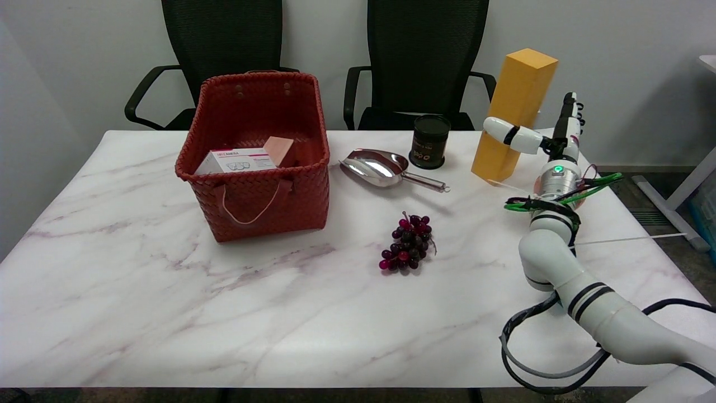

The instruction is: Pick up the yellow rectangular box.

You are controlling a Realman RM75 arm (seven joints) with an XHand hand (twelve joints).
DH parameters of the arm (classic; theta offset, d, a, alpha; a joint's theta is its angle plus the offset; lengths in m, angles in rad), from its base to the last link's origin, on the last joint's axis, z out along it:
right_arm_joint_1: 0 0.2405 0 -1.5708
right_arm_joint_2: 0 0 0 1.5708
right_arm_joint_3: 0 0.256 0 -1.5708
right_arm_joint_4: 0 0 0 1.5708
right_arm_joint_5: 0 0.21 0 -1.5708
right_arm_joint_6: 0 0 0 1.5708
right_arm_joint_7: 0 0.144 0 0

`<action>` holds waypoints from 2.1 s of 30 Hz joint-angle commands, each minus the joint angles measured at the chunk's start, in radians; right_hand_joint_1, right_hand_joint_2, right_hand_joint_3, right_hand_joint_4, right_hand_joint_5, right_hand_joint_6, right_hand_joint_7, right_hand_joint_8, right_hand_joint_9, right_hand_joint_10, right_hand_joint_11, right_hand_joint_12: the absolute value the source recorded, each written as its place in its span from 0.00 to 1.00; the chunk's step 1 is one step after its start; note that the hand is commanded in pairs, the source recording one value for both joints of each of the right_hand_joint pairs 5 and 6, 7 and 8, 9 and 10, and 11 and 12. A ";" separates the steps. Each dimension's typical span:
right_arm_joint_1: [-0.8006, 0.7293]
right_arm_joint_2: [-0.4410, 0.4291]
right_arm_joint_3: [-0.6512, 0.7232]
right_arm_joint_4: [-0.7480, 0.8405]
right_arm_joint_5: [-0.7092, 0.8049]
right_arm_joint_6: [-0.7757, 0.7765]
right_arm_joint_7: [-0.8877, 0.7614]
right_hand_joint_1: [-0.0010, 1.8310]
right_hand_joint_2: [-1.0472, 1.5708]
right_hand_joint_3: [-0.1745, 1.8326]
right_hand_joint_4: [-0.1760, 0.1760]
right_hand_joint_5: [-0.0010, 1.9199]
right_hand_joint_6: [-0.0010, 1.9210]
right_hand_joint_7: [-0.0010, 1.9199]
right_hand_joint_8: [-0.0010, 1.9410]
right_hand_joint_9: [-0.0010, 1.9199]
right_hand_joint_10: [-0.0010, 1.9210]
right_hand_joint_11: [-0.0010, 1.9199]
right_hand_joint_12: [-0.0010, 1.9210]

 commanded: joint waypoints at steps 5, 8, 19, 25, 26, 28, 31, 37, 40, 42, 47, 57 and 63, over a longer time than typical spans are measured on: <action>0.086 0.040 0.023 -0.094 0.114 -0.117 -0.088 0.65 0.40 0.31 0.50 0.00 0.00 0.00 0.00 0.00 0.00 0.00 0.00; 0.110 0.040 0.017 -0.126 0.114 -0.121 -0.072 0.65 0.40 0.32 0.50 0.00 0.00 0.00 0.00 0.00 0.00 0.00 0.00; 0.179 0.039 0.006 -0.205 0.099 -0.168 0.034 0.64 0.40 0.33 0.50 0.00 0.00 0.00 0.00 0.00 0.00 0.00 0.00; 0.213 0.037 -0.026 -0.242 0.078 -0.168 0.106 0.64 0.40 0.34 0.50 0.00 0.00 0.00 0.00 0.00 0.00 0.00 0.00; 0.220 0.035 -0.031 -0.249 0.078 -0.168 0.119 0.64 0.40 0.34 0.50 0.00 0.00 0.00 0.00 0.00 0.00 0.00 0.00; 0.234 0.034 -0.047 -0.267 0.078 -0.168 0.138 0.64 0.40 0.34 0.50 0.00 0.00 0.00 0.00 0.00 0.00 0.00 0.00; 0.254 0.031 -0.072 -0.299 0.078 -0.168 0.160 0.64 0.40 0.34 0.50 0.00 0.00 0.00 0.00 0.00 0.00 0.00 0.00; 0.302 0.029 -0.118 -0.363 0.078 -0.183 0.208 0.64 0.40 0.34 0.50 0.00 0.00 0.00 0.00 0.00 0.00 0.00 0.00; 0.316 0.029 -0.122 -0.386 0.078 -0.213 0.213 0.64 0.40 0.34 0.50 0.00 0.00 0.00 0.00 0.00 0.00 0.00 0.00; 0.325 0.029 -0.124 -0.399 0.078 -0.223 0.213 0.64 0.40 0.34 0.50 0.00 0.00 0.00 0.00 0.00 0.00 0.00 0.00; 0.342 0.029 -0.127 -0.430 0.078 -0.240 0.213 0.64 0.40 0.34 0.50 0.00 0.00 0.00 0.00 0.00 0.00 0.00 0.00; 0.364 0.029 -0.127 -0.472 0.078 -0.261 0.213 0.64 0.40 0.35 0.50 0.00 0.00 0.00 0.00 0.00 0.00 0.00 0.00; 0.364 0.029 -0.127 -0.472 0.078 -0.261 0.213 0.64 0.41 0.34 0.50 0.00 0.00 0.00 0.00 0.00 0.00 0.00 0.00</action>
